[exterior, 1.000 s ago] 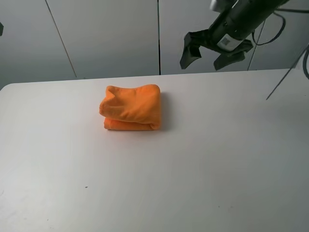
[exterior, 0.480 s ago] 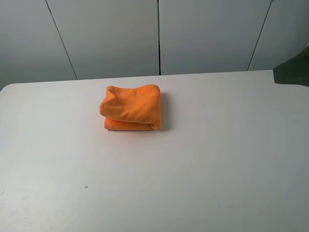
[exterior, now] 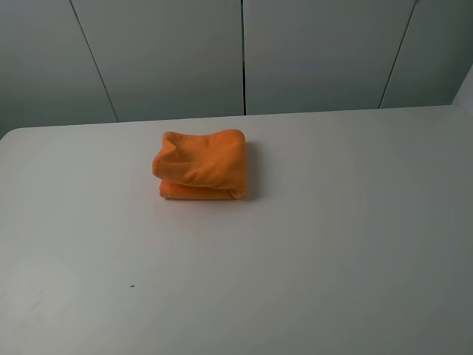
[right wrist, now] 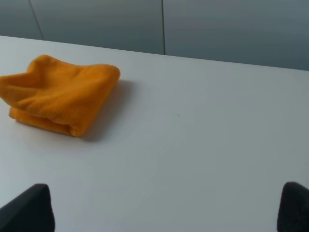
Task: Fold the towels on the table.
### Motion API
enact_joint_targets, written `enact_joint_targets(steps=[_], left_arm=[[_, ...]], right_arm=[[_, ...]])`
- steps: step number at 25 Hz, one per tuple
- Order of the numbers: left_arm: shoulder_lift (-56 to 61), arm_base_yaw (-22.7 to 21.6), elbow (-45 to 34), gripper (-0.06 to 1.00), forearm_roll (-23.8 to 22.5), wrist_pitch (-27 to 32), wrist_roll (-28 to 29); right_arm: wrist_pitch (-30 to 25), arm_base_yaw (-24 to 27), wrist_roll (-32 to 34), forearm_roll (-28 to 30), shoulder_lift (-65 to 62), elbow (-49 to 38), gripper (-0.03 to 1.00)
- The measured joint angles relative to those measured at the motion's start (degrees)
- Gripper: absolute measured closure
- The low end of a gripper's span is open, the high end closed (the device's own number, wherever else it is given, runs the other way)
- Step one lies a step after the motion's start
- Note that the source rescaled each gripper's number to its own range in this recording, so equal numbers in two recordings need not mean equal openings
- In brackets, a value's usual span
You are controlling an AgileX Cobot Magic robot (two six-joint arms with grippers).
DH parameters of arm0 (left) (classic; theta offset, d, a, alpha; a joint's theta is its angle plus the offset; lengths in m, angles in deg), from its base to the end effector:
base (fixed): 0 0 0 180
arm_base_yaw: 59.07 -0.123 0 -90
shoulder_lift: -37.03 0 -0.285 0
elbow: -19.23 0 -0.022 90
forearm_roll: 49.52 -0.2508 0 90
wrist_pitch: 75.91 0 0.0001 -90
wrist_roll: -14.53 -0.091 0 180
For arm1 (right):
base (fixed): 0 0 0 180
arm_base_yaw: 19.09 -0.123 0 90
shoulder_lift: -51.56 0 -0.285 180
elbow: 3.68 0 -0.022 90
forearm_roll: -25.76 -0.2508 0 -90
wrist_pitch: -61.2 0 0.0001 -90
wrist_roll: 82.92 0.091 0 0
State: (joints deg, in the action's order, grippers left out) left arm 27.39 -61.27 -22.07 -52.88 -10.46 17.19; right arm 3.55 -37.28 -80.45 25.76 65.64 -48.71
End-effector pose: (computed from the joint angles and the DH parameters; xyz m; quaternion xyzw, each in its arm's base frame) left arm -0.0189 0.0041 0.3054 -0.0397 0.8486 0.0270 0.5269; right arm 0.0083 0.0027 0.2989 -0.1165 0.8435 0.0940 0.5158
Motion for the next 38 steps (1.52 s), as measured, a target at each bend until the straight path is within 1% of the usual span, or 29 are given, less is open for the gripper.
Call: enact_joint_targets(steps=[4, 7, 16, 20, 31, 33, 34, 38], left_arm=[[1.61, 0.0, -2.71, -0.05, -0.24, 0.13, -0.84], [1.77, 0.0, -4.13, -0.05, -0.24, 1.34, -1.24], [1.82, 0.0, -4.26, -0.05, -0.36, 1.58, -1.24], [1.85, 0.0, -6.04, -0.05, -0.23, -2.02, -0.98], [1.82, -0.18, -6.56, -0.06, 0.0, -2.98, -0.71], [1.82, -0.87, -6.56, -0.06, 0.0, -2.98, -0.71], [1.82, -1.2, -6.56, -0.06, 0.0, -2.98, -0.71], [1.82, -3.72, -6.56, -0.06, -0.18, -2.98, -0.71]], right_arm=[[-3.87, 0.0, 0.0, 1.04, -2.29, -1.89, -0.03], [-5.24, 0.0, 0.0, 1.04, -2.39, -2.51, -0.03], [-5.61, 0.0, 0.0, 0.44, -2.39, -2.65, -0.03], [-5.61, 0.0, 0.0, 0.44, -2.39, -2.65, -0.03], [-5.61, 0.15, -0.12, 0.44, -2.53, -2.65, -0.03], [-5.61, 1.84, -0.12, 0.57, -3.58, -2.65, -0.03], [-5.61, 3.48, -0.12, 0.57, -4.63, -2.65, -0.03], [-5.76, 11.82, -0.12, 0.57, -6.06, -2.65, -0.03]])
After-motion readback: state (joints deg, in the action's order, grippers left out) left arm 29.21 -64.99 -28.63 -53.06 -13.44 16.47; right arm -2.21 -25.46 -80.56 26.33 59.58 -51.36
